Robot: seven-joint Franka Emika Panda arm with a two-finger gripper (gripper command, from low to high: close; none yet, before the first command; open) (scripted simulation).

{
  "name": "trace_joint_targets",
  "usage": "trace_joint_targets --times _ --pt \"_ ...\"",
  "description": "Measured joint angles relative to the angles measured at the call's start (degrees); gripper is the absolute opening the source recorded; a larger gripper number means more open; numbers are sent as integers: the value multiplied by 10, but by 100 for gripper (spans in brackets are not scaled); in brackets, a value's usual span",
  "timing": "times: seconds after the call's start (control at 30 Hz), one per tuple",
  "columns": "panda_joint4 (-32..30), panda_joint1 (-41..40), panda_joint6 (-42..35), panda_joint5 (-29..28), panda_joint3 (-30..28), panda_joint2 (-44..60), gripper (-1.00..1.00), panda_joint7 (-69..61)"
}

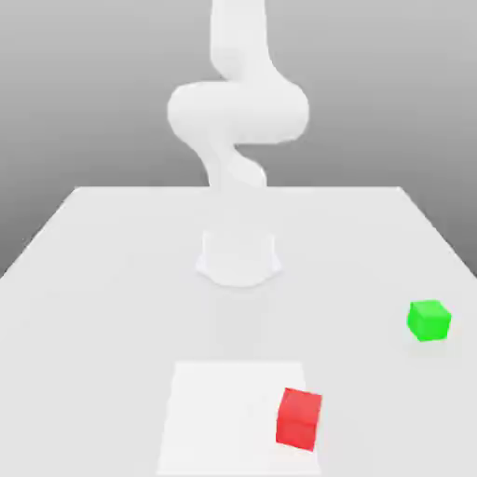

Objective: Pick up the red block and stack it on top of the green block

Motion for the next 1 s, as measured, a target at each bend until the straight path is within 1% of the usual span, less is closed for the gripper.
trace_joint_targets --times 0.27,0.47,0.67,0.83,0.97,1.0 --pt "-48 91 71 33 -57 162 0 -210" --pt "-84 136 123 59 -77 281 0 -365" --pt "-119 160 176 63 -71 398 0 -505" --pt "-145 163 226 32 -66 491 0 -584" --pt "-136 149 292 54 -45 572 0 -611" --pt "-133 142 308 61 -37 592 -100 -616"
